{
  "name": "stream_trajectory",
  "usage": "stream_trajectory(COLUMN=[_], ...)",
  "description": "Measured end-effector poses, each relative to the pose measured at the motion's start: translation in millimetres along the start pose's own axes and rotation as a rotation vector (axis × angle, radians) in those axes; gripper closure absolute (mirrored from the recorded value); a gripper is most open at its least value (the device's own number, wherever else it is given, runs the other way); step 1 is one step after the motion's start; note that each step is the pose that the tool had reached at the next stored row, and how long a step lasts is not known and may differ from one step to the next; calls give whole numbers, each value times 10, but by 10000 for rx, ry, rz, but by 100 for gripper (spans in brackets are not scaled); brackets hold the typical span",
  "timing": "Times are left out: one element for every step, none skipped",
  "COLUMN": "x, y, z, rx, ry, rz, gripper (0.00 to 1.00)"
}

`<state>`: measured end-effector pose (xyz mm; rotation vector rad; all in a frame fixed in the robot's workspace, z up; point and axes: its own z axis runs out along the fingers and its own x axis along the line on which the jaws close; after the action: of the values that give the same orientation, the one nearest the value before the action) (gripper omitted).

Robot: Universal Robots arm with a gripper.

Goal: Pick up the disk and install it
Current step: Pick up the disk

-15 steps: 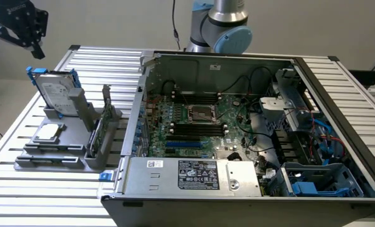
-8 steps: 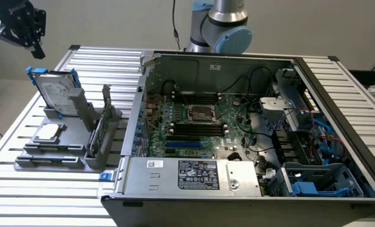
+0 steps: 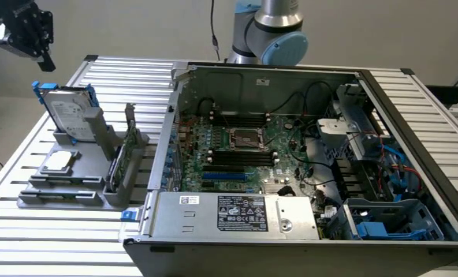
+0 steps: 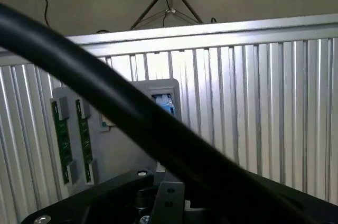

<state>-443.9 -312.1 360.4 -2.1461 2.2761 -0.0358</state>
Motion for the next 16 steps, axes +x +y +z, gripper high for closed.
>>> stream_trajectory(x=[0, 0, 0, 0, 0, 0, 0, 0, 0, 0, 0, 0, 1, 2, 2, 2], y=[0, 0, 0, 0, 0, 0, 0, 0, 1, 3, 5, 8, 11, 16, 20, 23], z=[0, 0, 0, 0, 0, 0, 0, 1, 2, 3, 4, 7, 11, 17, 25, 33], rx=[1, 1, 1, 1, 1, 1, 0, 1, 0, -5, -11, -15, -24, -33, -44, -58], ry=[-5, -12, -19, -21, -23, -24, -25, -29, -35, -43, -54, -62, -67, -72, -74, -75], rz=[-146, -211, -229, -230, -231, -231, -232, -232, -232, -231, -231, -231, -231, -232, -231, -231], gripper=[89, 89, 89, 89, 89, 88, 88, 82, 76, 70, 70, 64, 58, 58, 53, 47])
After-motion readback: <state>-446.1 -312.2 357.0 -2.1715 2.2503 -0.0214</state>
